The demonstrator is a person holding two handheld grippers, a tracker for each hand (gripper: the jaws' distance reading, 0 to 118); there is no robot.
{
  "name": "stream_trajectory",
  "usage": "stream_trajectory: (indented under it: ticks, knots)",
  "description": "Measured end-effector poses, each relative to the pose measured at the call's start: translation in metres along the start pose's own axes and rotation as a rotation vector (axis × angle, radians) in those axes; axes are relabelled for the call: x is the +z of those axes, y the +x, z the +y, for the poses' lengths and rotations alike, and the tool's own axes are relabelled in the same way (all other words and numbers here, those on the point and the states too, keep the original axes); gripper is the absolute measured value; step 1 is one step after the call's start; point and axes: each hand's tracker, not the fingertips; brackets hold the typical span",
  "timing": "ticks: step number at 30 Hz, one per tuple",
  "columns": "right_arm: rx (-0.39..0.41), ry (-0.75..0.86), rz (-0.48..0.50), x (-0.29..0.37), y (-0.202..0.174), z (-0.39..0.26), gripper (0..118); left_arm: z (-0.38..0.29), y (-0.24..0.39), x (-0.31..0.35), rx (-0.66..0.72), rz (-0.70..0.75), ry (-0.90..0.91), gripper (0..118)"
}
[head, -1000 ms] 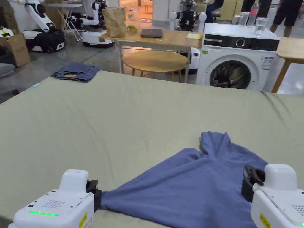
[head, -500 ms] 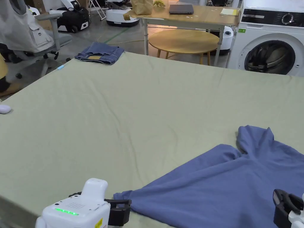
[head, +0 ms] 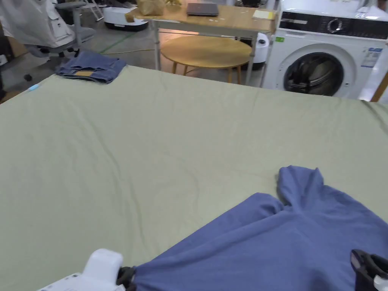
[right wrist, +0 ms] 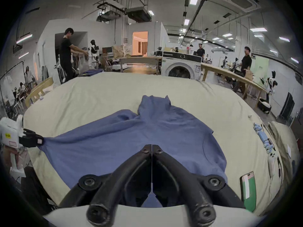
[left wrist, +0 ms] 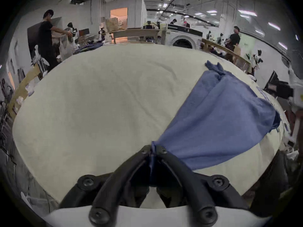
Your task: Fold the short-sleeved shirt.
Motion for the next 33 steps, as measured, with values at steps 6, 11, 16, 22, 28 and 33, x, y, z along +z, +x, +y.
stream_trajectory:
  ticks: [6, 11, 16, 22, 28, 33]
  knots:
    - [0.069, -0.041, -0.038, -0.061, 0.057, 0.072, 0, 0.022, 0.008, 0.033, 0.021, -0.034, 0.078, 0]
    - [0.178, -0.218, 0.045, -0.174, 0.090, 0.113, 103, 0.032, 0.015, 0.032, 0.031, -0.031, 0.088, 0]
    - [0.235, -0.282, 0.011, -0.261, 0.103, 0.099, 118, 0.029, 0.015, 0.021, 0.043, -0.004, 0.051, 0]
    - [0.052, -0.338, 0.083, -0.276, 0.108, 0.069, 87, 0.022, 0.006, 0.009, 0.071, 0.016, 0.018, 0]
    - [0.075, -0.335, 0.138, -0.219, 0.090, 0.066, 2, 0.025, 0.004, -0.002, 0.093, 0.003, 0.018, 0]
    - [0.074, -0.135, 0.056, -0.142, 0.077, 0.088, 2, 0.040, 0.006, -0.002, 0.112, 0.009, 0.068, 0]
